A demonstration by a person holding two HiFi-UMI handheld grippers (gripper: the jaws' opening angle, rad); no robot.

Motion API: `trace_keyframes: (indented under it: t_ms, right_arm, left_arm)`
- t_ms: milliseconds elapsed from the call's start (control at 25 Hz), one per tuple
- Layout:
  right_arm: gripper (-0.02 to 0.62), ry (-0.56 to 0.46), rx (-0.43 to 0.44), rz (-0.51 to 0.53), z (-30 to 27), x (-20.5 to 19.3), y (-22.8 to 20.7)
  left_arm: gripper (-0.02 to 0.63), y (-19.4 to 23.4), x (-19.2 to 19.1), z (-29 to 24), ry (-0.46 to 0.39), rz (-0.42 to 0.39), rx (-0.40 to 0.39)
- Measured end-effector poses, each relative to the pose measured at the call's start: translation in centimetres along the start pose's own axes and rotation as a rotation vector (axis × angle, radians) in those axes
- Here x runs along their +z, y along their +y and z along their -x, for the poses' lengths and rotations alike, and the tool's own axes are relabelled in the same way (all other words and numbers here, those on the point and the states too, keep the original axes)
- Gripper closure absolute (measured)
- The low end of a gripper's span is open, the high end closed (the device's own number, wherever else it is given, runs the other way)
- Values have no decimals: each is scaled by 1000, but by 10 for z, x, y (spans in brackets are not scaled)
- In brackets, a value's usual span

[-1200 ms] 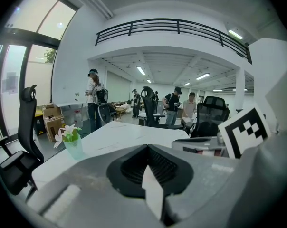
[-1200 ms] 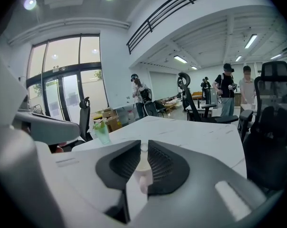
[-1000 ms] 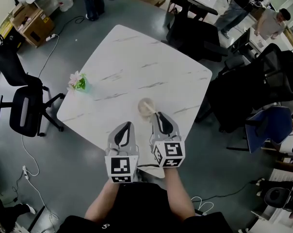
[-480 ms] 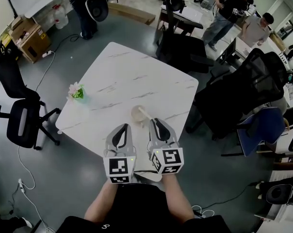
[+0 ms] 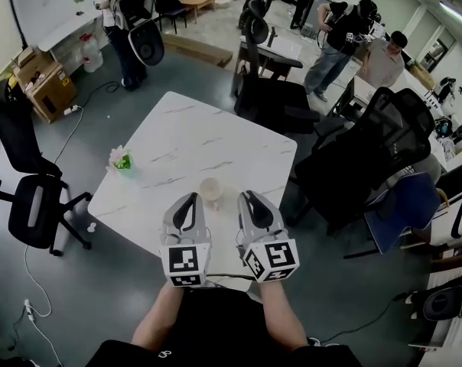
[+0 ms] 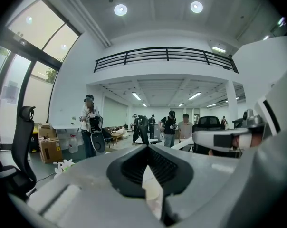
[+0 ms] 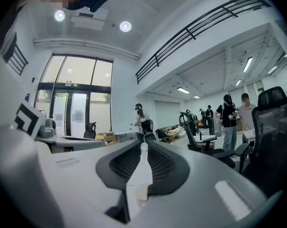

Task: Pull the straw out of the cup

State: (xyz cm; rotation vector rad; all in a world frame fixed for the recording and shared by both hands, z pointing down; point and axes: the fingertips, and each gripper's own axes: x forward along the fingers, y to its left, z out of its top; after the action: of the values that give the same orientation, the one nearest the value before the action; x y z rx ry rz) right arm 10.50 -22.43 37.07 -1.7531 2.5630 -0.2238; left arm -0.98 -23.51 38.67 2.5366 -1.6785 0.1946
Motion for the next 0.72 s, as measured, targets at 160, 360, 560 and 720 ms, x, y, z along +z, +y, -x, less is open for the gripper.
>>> trace_keyframes:
  t_ms: [160,360,560,720]
  right_arm:
    - [552,-38,2,2,10,16,0]
    - [552,-32,13,1,13,14,4]
    - [552,-44,24,-3,12,16,9]
    - [552,-34,29,-7,12,12,10]
  left_arm:
    - [604,1,8,6,-26,-10,6]
    - [604,7,9,14,-27,-13,20]
    - [604,9,7,17,-23,-12,25]
    - [604,10,2,19,-9,-11,30]
